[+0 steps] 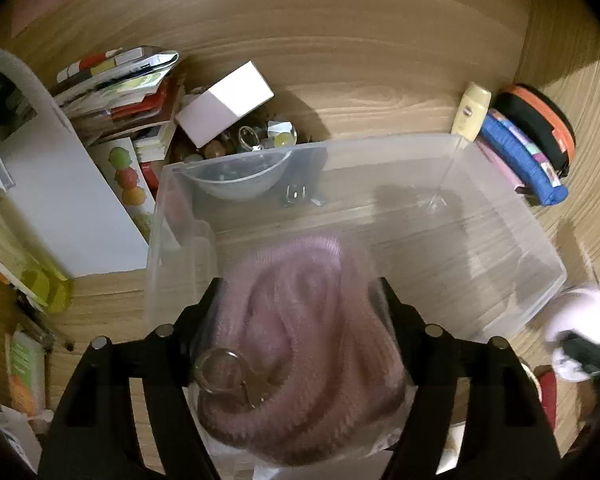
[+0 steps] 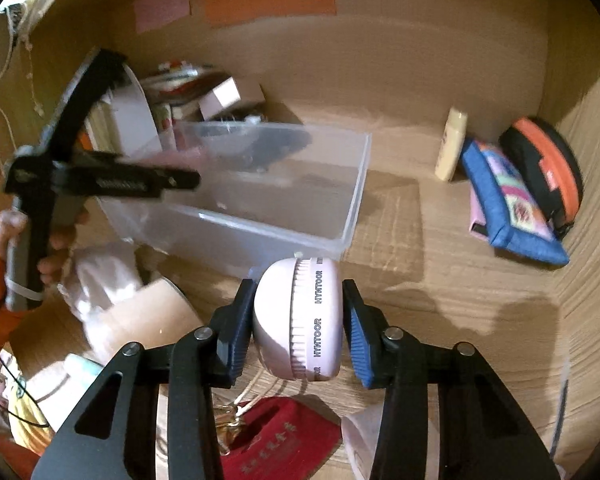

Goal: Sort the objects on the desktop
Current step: 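Drop the rope bag into the bin while right tool grasps white round container, then place the white container in the bin while left tool grasps white pouch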

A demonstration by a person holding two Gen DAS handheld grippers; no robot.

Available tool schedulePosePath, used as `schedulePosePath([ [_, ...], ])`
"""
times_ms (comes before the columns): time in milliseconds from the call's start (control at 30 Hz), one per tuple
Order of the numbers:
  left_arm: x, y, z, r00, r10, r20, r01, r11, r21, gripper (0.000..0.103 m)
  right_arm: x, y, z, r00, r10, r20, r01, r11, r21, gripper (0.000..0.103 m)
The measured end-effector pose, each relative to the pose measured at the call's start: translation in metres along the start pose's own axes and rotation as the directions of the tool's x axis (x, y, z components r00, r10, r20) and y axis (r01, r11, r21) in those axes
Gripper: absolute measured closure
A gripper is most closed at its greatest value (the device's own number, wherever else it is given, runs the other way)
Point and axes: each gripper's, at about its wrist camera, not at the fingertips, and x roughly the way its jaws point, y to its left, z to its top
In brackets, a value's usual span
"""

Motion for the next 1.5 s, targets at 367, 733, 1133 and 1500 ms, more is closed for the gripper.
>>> schedulePosePath([
  [367,-0.024,-0.002,0.003,0.998,0.035,0.047,-0.037,0.998,0.046,0.009,-0.026,0.009,0.031,0.995,0.0,0.096,0.002,1.0,-0.021,0.064],
  [733,-0.085,0.026,0.006,0.986,0.021,0.168,-0.018,1.0,-0.017,0.004,-0.006,0.017,0.066,0.993,0.036,0.113,-0.033,0.999,-0.026,0.065],
  [1133,-0.107,0.037,-0.045,0.99,0.01,0.143,-0.01,1.0,-0.005,0.003,0.066,0.023,0.071,0.998,0.051,-0.046,-0.051,0.999,-0.008,0.065],
  [1500,-0.108,0.019,-0.097,0.997,-0.031,0.073,0.027,0.998,0.057,0.003,0.081,0.026,0.066,0.994,0.062,-0.086,-0.061,0.998,0.005,0.065],
])
